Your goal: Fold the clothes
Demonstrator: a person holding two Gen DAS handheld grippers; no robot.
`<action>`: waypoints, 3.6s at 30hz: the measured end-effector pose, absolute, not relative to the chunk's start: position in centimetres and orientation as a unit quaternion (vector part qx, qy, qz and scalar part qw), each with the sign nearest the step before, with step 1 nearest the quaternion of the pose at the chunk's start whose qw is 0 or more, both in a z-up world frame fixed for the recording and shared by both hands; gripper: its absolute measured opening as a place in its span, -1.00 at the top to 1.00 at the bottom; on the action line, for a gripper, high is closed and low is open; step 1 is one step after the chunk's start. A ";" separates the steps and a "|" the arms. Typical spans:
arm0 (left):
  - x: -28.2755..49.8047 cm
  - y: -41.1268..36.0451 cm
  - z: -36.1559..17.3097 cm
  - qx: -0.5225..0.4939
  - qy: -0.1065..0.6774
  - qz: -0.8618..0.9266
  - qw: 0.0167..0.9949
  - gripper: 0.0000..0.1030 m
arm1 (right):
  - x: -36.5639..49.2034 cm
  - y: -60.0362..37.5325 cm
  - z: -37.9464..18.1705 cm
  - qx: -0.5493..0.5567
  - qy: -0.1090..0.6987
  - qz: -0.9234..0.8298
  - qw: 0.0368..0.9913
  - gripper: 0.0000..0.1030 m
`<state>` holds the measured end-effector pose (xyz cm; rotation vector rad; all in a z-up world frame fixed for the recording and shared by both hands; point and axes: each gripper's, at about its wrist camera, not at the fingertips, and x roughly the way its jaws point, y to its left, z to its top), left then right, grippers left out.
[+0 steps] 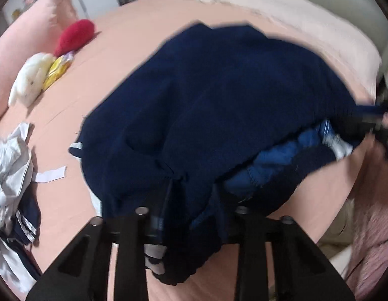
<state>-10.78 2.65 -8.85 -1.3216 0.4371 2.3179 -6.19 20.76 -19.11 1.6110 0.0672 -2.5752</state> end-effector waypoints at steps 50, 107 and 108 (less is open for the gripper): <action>-9.7 -4.5 -6.9 -0.482 0.122 0.852 0.164 0.96 | -5.3 17.9 -19.5 0.549 0.073 -0.831 0.050 -0.28; -9.1 -13.2 -12.4 -0.541 -0.242 0.798 0.109 0.14 | -2.5 22.7 -22.4 0.585 -0.127 -0.800 0.045 -0.06; -9.0 -13.1 -13.1 -0.549 -0.242 0.794 0.100 0.14 | -2.1 22.2 -22.6 0.582 -0.108 -0.804 0.045 -0.02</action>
